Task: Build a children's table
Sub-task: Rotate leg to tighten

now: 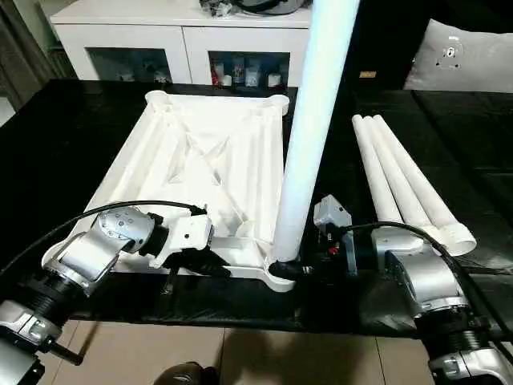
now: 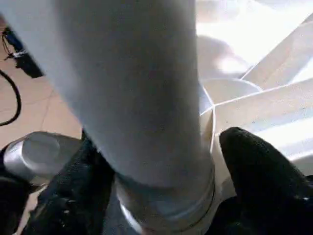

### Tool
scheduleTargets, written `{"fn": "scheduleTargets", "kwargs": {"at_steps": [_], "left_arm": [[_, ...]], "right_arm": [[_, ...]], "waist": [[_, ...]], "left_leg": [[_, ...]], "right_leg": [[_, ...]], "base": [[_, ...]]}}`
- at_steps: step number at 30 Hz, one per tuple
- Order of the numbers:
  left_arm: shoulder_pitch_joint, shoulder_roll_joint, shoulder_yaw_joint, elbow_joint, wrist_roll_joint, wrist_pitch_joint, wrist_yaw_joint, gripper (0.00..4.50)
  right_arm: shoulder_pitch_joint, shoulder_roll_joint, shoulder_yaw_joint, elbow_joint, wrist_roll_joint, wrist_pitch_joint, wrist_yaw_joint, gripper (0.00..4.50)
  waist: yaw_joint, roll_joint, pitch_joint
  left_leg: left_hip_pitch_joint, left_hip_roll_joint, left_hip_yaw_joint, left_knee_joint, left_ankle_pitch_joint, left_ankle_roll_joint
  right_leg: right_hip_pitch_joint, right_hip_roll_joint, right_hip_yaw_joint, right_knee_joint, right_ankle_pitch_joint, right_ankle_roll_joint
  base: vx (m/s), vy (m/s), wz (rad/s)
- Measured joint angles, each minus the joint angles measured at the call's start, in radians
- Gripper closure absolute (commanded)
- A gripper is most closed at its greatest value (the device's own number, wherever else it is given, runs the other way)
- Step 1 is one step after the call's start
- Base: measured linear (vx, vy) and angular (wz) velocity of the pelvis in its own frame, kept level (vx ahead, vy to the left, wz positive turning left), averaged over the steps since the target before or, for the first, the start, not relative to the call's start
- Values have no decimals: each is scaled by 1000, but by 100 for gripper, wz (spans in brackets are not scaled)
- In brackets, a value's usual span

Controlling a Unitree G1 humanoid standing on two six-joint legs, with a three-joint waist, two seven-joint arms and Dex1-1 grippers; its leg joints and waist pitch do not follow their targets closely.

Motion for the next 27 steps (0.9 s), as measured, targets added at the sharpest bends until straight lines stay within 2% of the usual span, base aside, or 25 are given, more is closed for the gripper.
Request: {"fn": "scheduleTargets", "kwargs": {"at_steps": [9, 16, 18, 21, 23, 27], "left_arm": [[-4, -1, 3, 14, -10, 8, -10, 450], [12, -18, 27, -14, -27, 116, 33, 450], [14, -38, 48, -15, -18, 168, 98, 450], [15, -93, 85, -13, 2, 258, 226, 450], [13, -170, 120, -8, 20, 338, 356, 450], [-19, -300, 157, 27, 40, 447, 548, 450]], "right_arm": [[3, 3, 3, 0, 19, 28, 10, 187], [30, 54, -40, 3, 27, 28, -53, 194], [25, 101, -61, 26, 19, 26, -151, 194], [-47, 198, -109, 179, 6, -29, -312, 194], [-117, 269, -158, 306, 3, -67, -452, 195], [-182, 351, -231, 391, 1, -69, -678, 197]], "waist": [[0, 0, 0], [-6, 1, -1], [-13, 0, -1], [-51, 0, 0], [-69, -1, 0], [-76, -1, 0]], "left_leg": [[0, 0, 0, 0, 0, 0], [1, 0, 0, 0, 0, 0], [4, 0, 0, 0, 0, 0], [11, 0, 0, 1, 0, -1], [13, 0, 0, 1, 0, -1], [15, 0, 0, 0, 0, -1]], "right_leg": [[0, 0, 0, 0, 0, 0], [0, 0, 0, 1, 1, -1], [1, 0, 0, 1, 2, -4], [4, 0, 1, 0, 1, -1], [5, 0, 0, -1, 1, -1], [6, 0, 0, -2, 1, -1]], "base": [[0, 0, 0], [0, 0, 0], [0, 0, 0], [0, 0, 0], [0, 0, 0], [0, 0, 0]]}}
